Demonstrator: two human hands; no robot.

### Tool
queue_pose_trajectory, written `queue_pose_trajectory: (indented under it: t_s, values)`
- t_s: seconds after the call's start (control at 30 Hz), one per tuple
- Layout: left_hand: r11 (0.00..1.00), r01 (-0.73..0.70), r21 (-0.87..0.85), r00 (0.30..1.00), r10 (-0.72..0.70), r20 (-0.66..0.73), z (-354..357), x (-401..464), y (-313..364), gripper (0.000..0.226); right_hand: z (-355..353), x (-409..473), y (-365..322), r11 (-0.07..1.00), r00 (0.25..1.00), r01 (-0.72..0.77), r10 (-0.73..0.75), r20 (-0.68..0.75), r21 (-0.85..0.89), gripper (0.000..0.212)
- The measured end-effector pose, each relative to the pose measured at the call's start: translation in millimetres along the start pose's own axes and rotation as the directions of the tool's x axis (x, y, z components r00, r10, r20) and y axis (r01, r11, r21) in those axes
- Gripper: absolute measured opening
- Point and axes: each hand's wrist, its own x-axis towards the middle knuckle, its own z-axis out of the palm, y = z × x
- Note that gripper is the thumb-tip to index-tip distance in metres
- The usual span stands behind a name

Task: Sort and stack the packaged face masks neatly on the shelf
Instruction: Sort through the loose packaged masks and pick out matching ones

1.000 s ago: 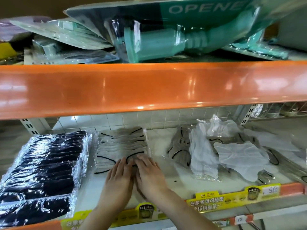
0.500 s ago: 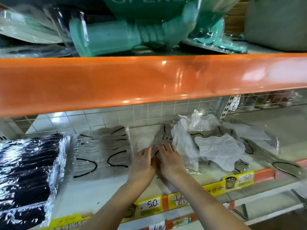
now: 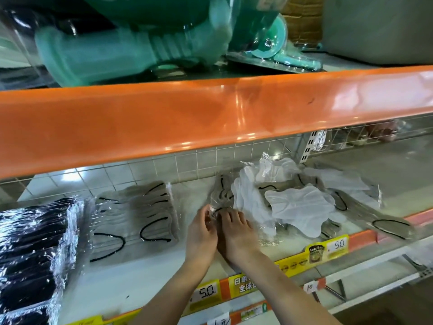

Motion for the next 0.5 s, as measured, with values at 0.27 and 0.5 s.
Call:
queue_pose_trajectory:
  t_s: [0.27,0.5]
  values:
    - [0.923,0.065,-0.380,0.996,-0.083,-0.030,5.4,-1.3,2.3,0.025,6.6,-0.7,6.1,0.979,0.965,-0.050,0.098,-0.242,0.197,0.009]
    - [0.866,0.054,-0.497,0.996,-0.009,0.092,6.8,-17.1,9.6,0.018,-5.2,-4.0,5.1,0.928,0.909,0.100,0.061,-0.411,0.359,0.026]
